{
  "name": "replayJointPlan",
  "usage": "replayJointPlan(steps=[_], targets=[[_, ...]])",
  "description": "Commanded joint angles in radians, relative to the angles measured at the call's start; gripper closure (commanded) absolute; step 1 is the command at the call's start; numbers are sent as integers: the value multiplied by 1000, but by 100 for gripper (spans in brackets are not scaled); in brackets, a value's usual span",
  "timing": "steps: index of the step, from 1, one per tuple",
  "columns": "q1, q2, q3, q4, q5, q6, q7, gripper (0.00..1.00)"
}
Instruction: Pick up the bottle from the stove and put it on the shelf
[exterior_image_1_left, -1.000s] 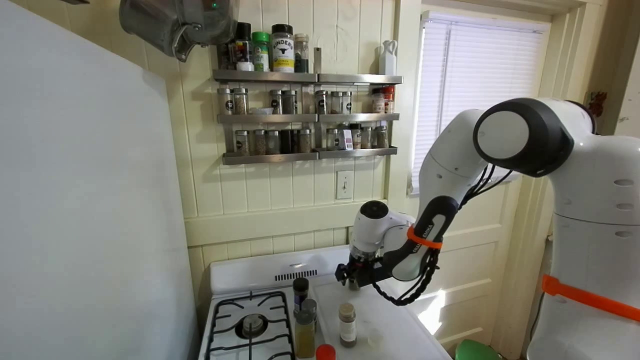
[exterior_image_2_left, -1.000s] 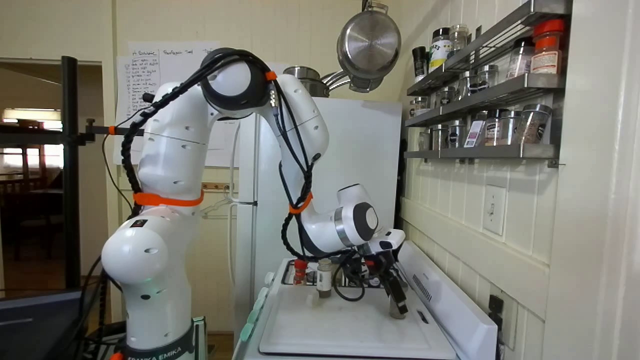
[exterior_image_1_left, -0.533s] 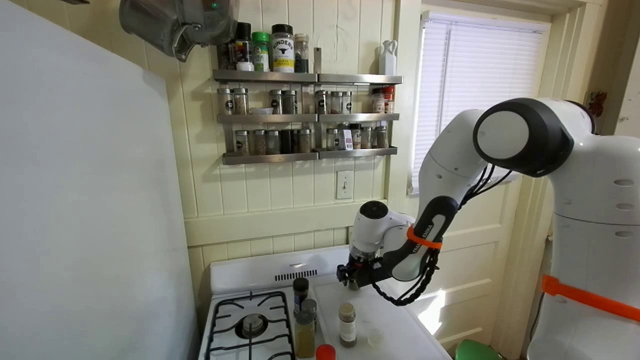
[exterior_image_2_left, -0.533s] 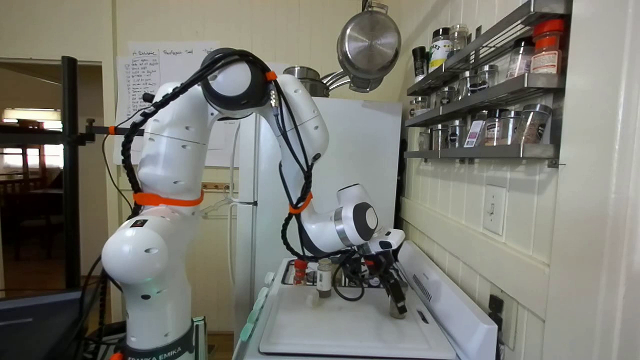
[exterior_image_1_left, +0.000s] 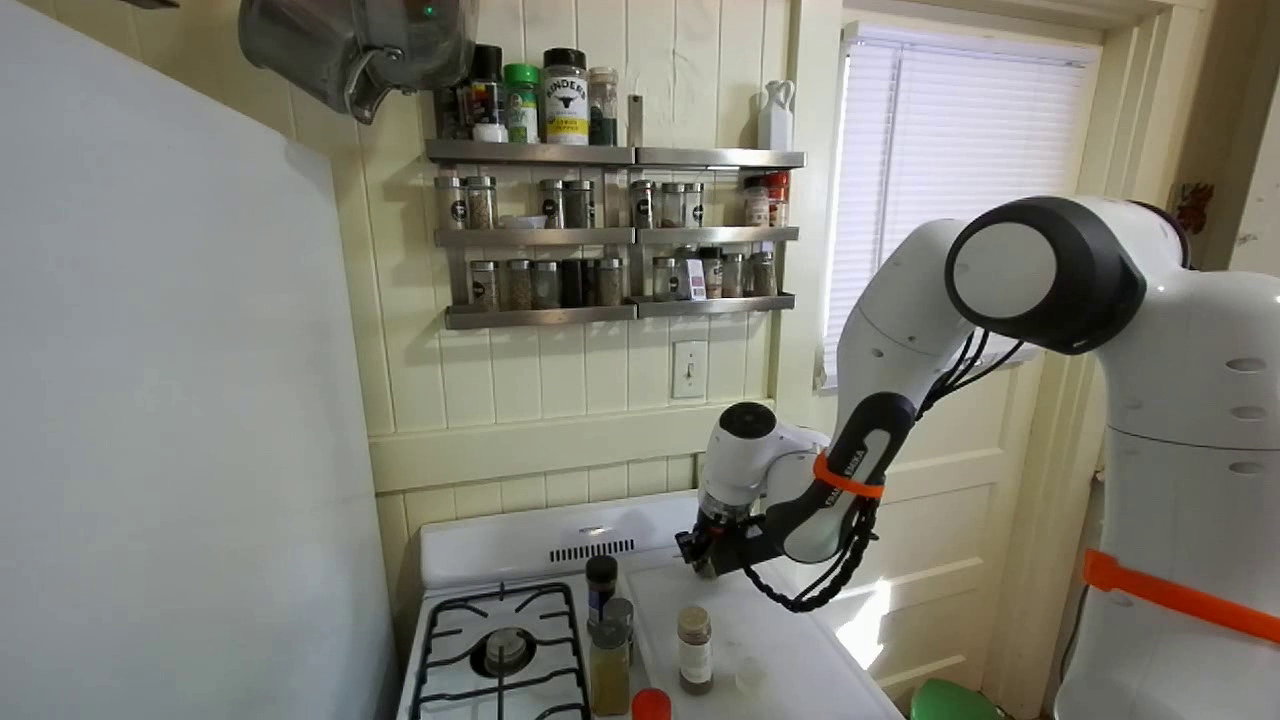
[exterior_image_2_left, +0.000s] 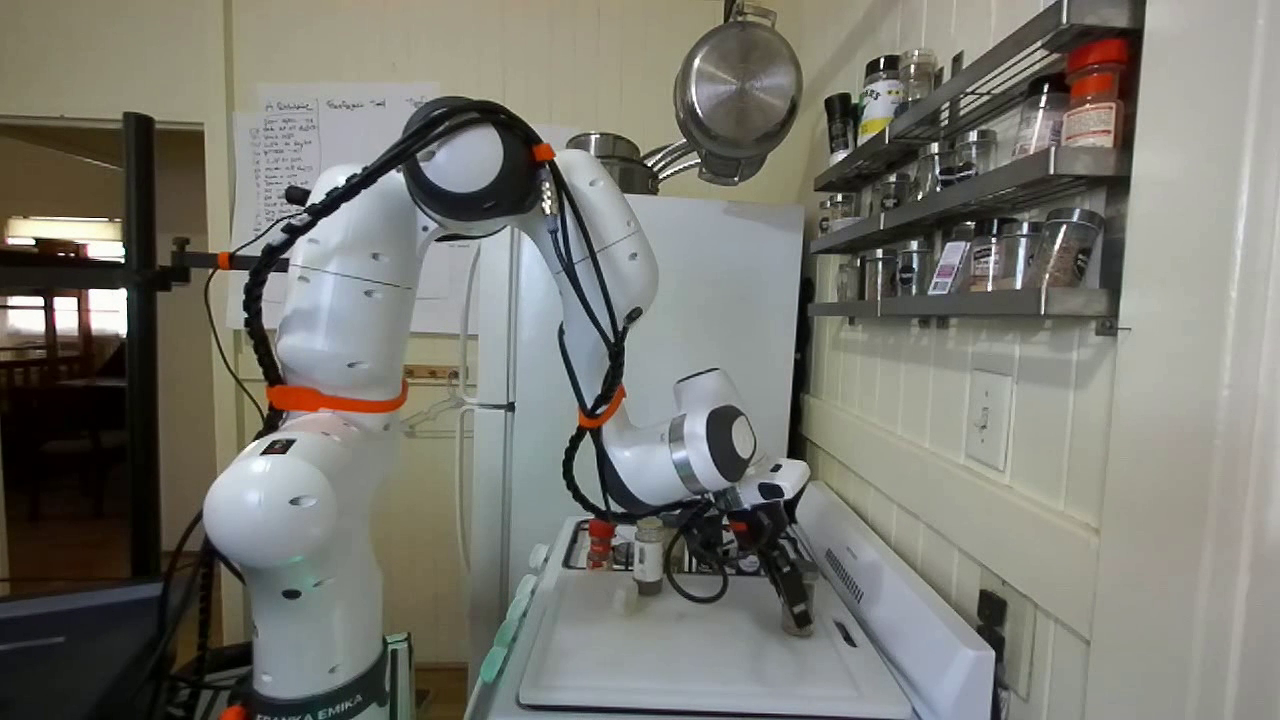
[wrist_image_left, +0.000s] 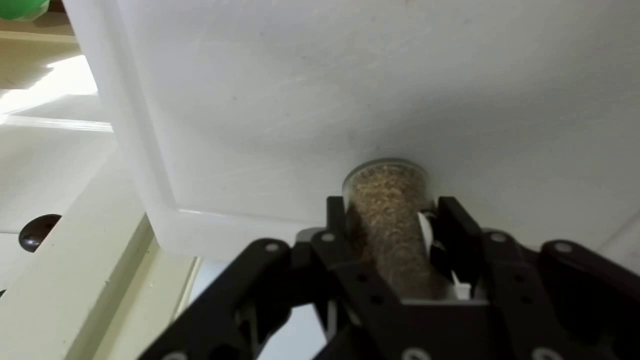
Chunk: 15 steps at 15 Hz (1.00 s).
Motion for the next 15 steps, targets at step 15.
replayJointPlan(steps=[15], targets=[[9,-216,67,-87,183,-63,-127,77]])
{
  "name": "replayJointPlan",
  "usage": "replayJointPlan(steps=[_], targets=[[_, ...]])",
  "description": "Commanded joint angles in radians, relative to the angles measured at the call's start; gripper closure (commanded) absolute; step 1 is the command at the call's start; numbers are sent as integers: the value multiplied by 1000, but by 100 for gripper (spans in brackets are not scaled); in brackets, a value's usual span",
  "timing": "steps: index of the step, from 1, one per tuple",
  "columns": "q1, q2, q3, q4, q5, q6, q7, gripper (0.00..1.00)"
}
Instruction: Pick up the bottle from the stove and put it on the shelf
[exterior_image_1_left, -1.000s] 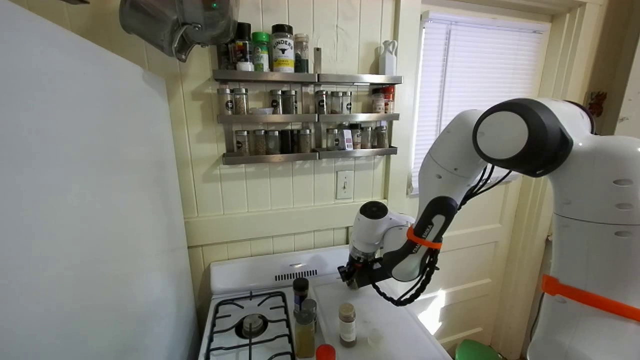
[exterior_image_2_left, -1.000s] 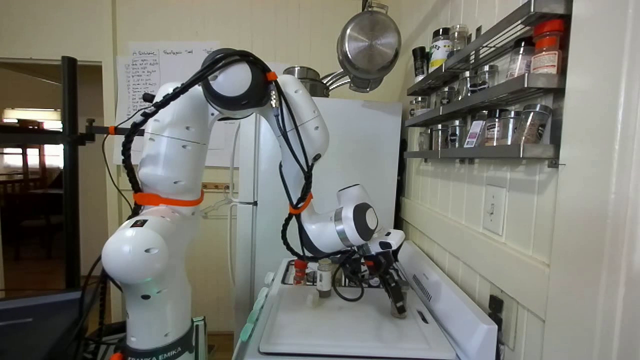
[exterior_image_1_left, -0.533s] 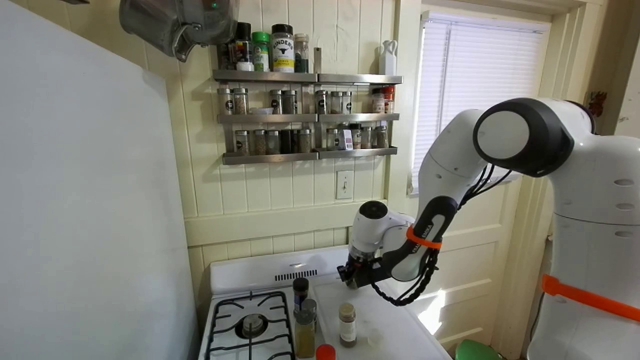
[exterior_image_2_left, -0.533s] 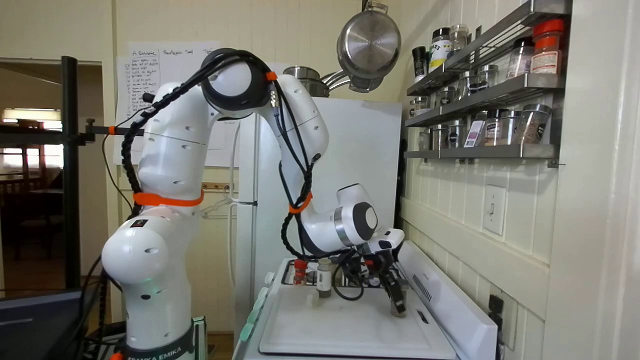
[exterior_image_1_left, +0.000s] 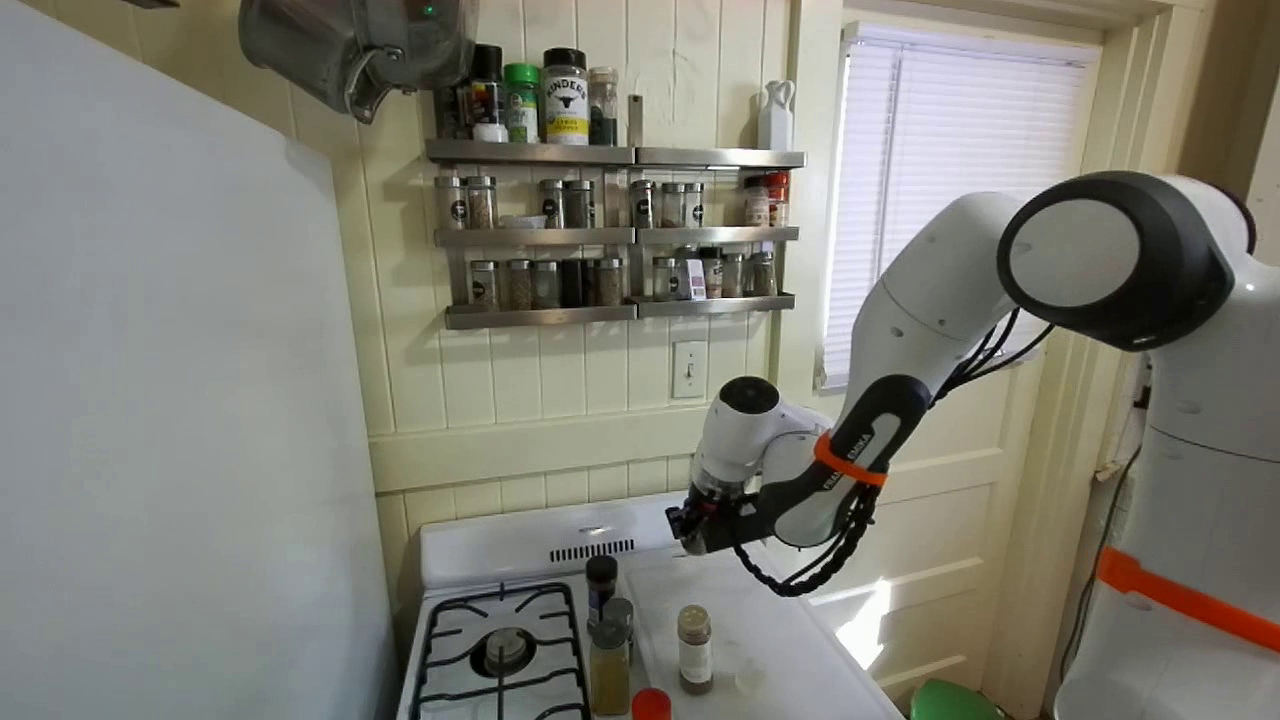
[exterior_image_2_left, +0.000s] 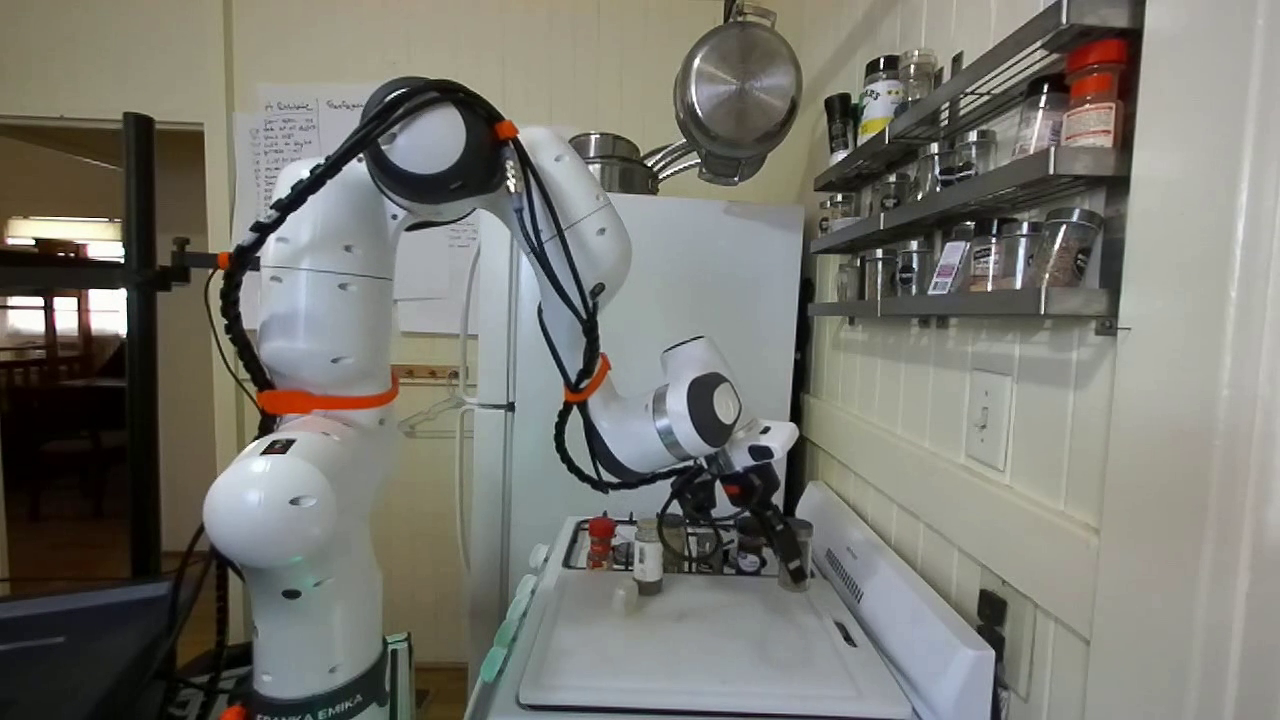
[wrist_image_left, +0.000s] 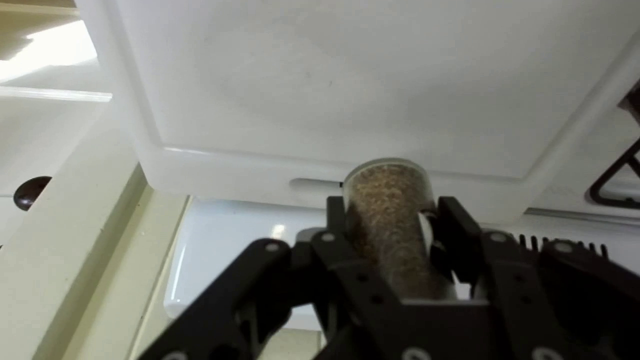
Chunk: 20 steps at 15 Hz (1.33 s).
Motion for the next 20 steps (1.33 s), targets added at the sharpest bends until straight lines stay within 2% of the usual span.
replayJointPlan(steps=[1,10,11,13,19,20], targets=[[14,-120,23,-52,113,-68,-90,77],[59,-320,-8,-16,372,-237,-309,77],[34,-263,9,-9,319,-181,-260,52],[19,-298,22,-6,356,-207,-296,52],[21,-305,22,-8,360,-209,-298,52],[20,-315,22,-5,357,-217,-303,77]])
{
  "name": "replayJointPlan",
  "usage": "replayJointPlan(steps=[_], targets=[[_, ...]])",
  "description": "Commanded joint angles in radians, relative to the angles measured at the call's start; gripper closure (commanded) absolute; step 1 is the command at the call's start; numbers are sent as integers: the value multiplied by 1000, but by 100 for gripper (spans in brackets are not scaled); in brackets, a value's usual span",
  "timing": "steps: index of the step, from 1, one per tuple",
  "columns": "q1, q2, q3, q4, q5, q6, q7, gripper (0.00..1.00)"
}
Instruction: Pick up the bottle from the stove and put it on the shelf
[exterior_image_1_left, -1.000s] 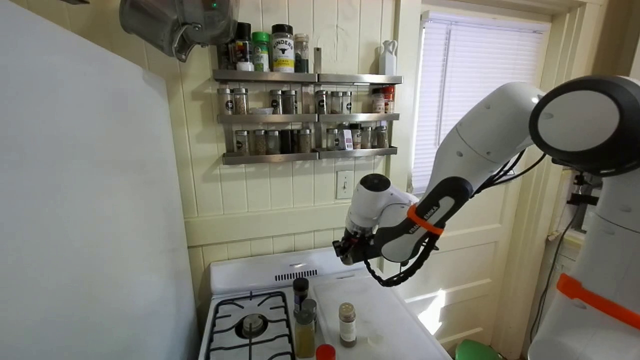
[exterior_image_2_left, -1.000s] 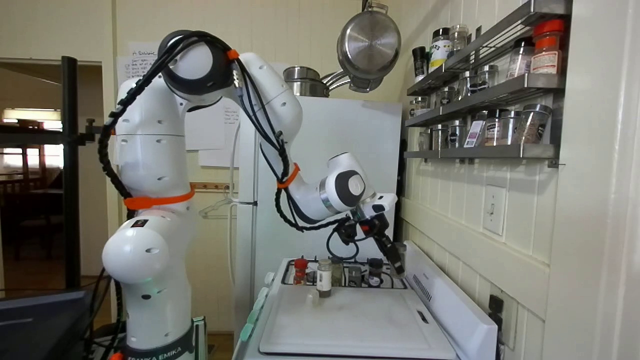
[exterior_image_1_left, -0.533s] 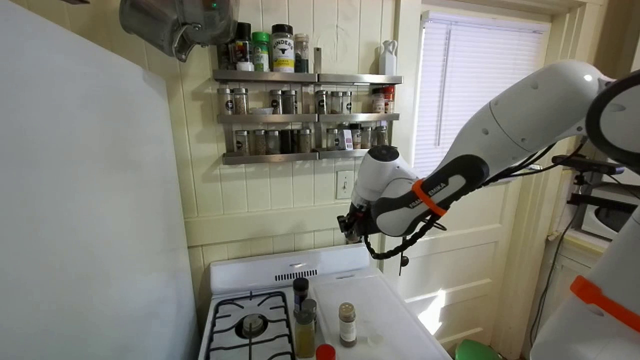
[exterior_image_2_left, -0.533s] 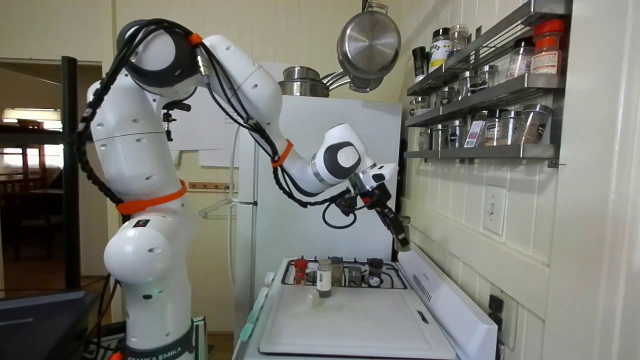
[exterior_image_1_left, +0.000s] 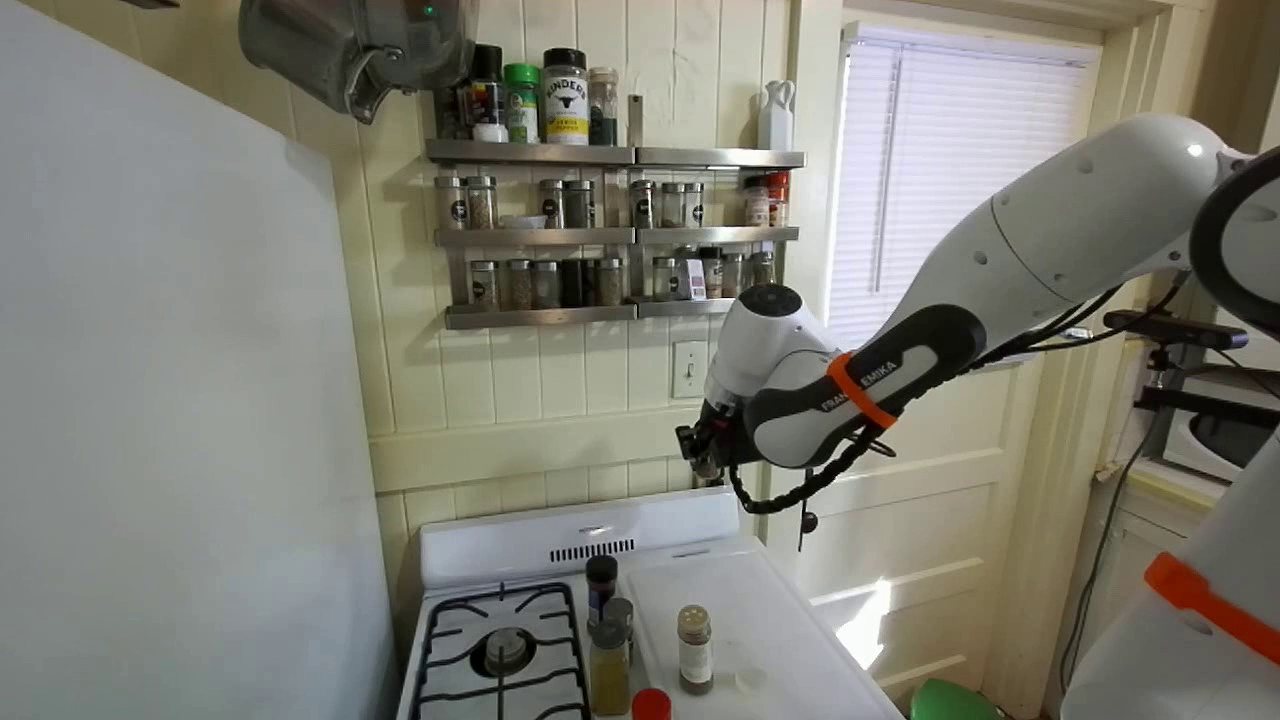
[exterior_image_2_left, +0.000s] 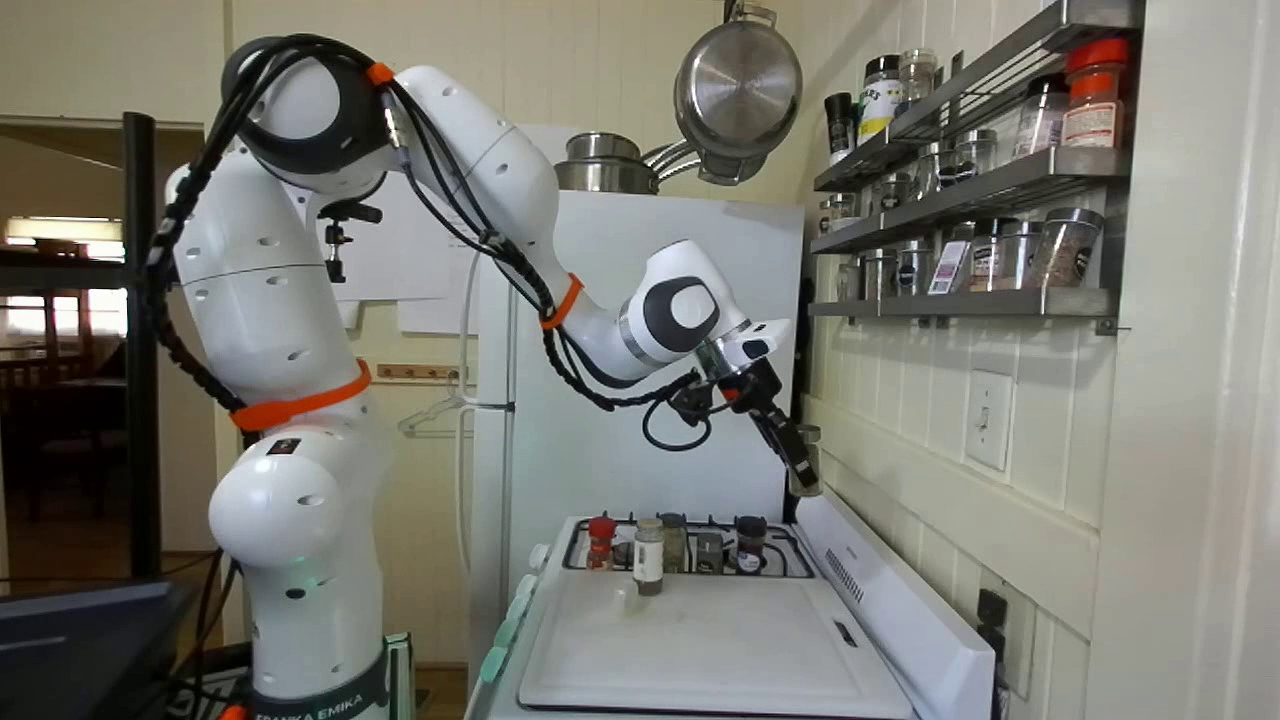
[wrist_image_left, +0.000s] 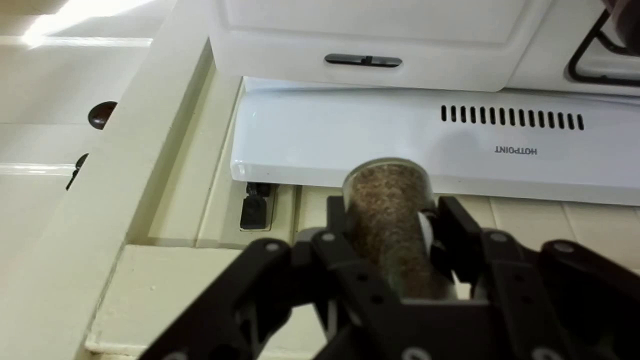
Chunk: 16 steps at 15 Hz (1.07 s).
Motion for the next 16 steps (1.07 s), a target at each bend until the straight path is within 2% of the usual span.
replayJointPlan(steps=[1,6,10,16], targets=[[-25,-17,19,10,22,-12,-27,77],[-34,-50,19,68,37,-61,-77,77],[-18,-67,15,115,84,-137,-151,77],[-22,-114,24,174,105,-249,-182,77]])
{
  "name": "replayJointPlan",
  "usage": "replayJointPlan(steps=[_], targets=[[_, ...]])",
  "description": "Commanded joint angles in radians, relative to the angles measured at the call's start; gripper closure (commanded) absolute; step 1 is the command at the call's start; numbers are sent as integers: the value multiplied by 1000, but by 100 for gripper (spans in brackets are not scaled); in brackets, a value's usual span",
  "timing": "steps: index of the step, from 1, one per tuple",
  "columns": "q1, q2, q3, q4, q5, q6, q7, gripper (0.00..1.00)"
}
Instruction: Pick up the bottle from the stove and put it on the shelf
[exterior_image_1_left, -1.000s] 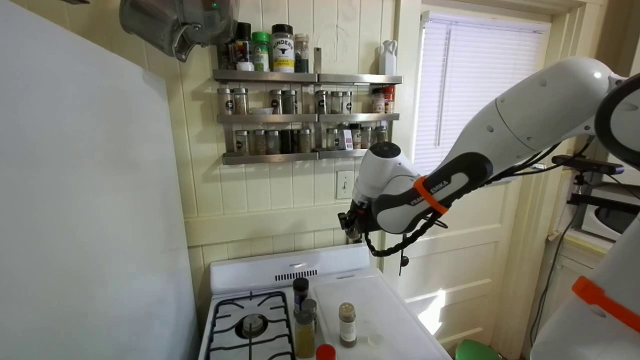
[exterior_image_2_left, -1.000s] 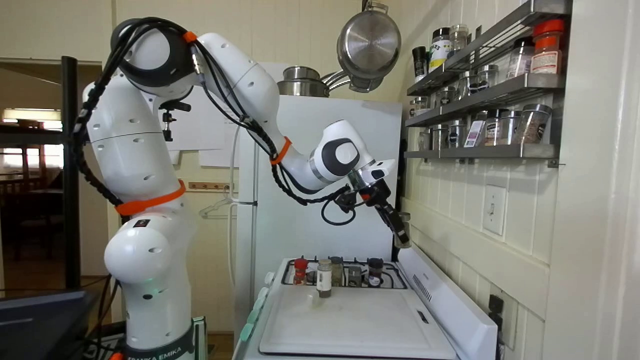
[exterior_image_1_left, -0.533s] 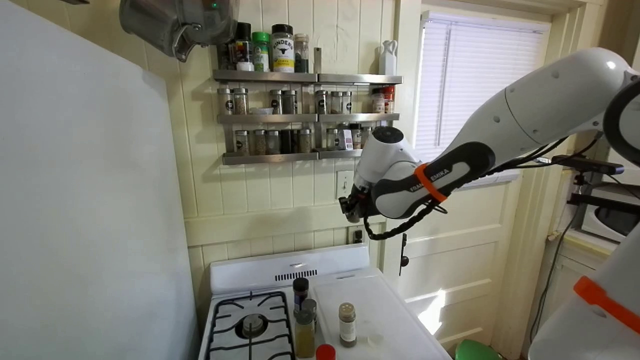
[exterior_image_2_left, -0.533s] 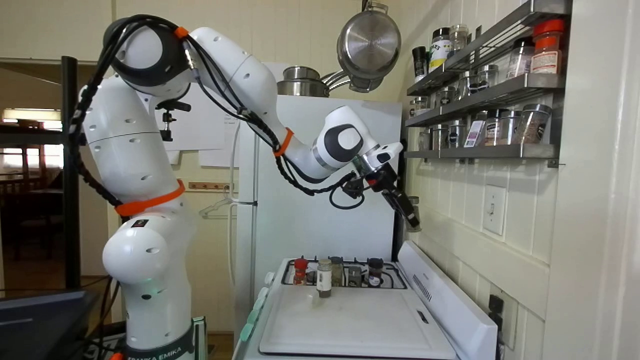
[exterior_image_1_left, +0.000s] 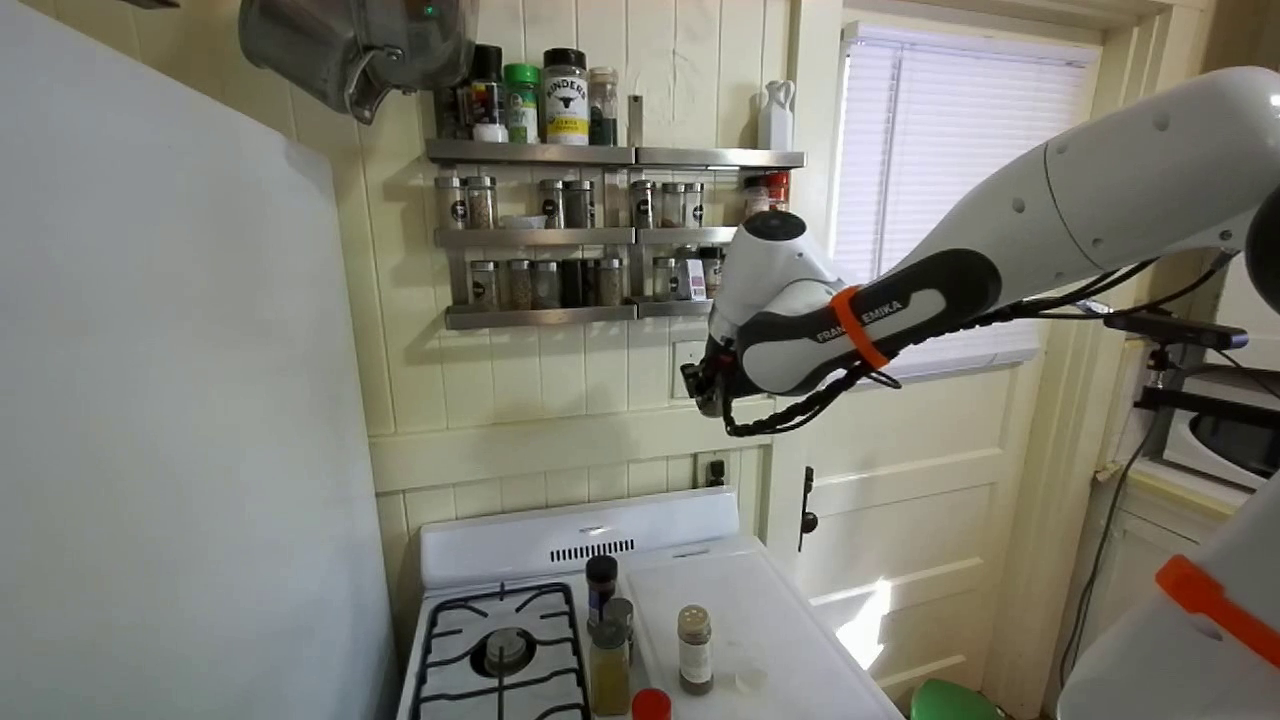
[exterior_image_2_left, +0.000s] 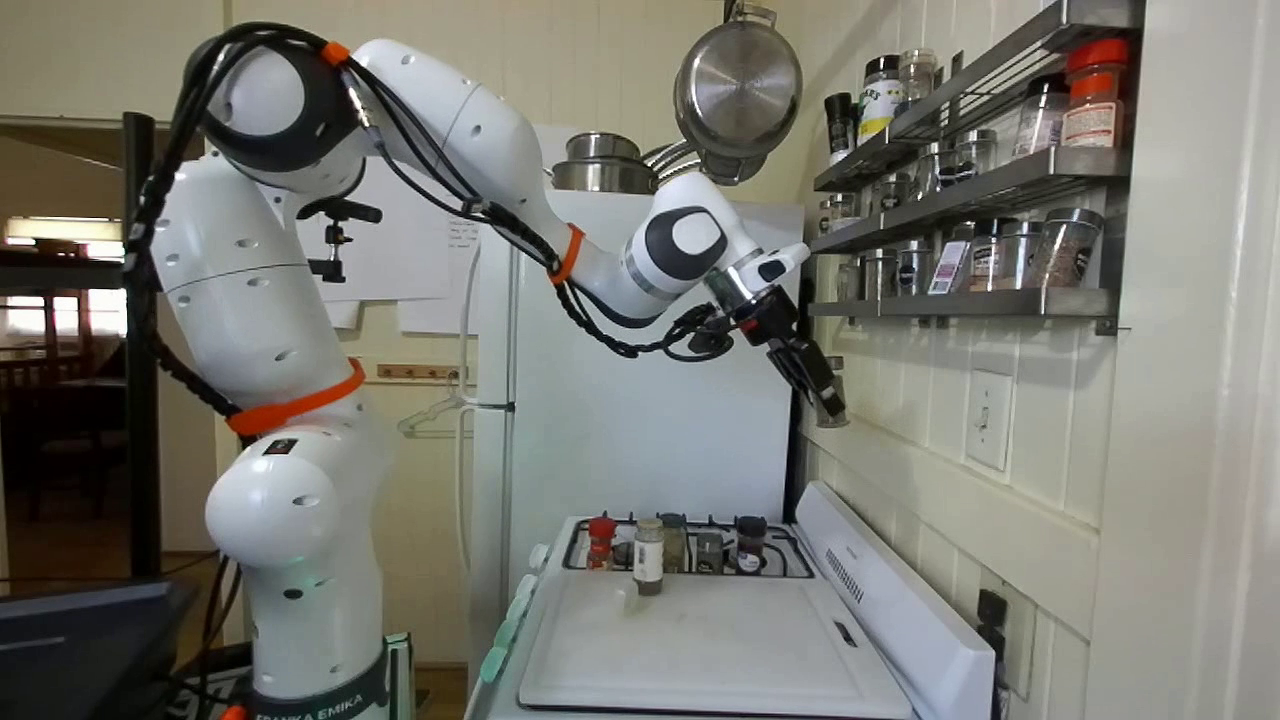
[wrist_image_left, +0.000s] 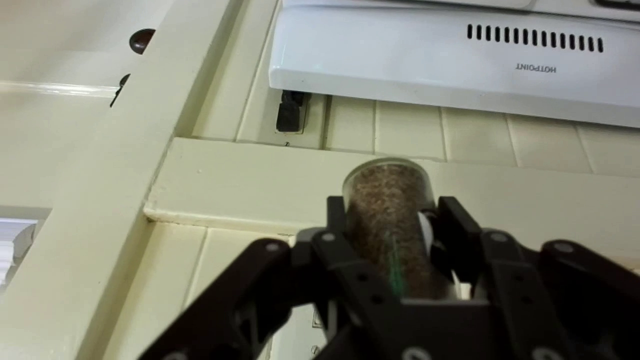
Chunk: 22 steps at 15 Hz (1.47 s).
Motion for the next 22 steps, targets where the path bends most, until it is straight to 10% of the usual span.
replayJointPlan(steps=[1,9,10,16,17,22], targets=[[0,-46,12,35,37,-86,-37,77],[-12,-58,28,98,21,-95,-28,77],[-12,-58,28,108,21,-96,-30,52],[-12,-50,27,107,20,-97,-29,52],[-12,-52,27,113,22,-102,-30,77],[-30,-66,35,149,4,-125,-17,77]])
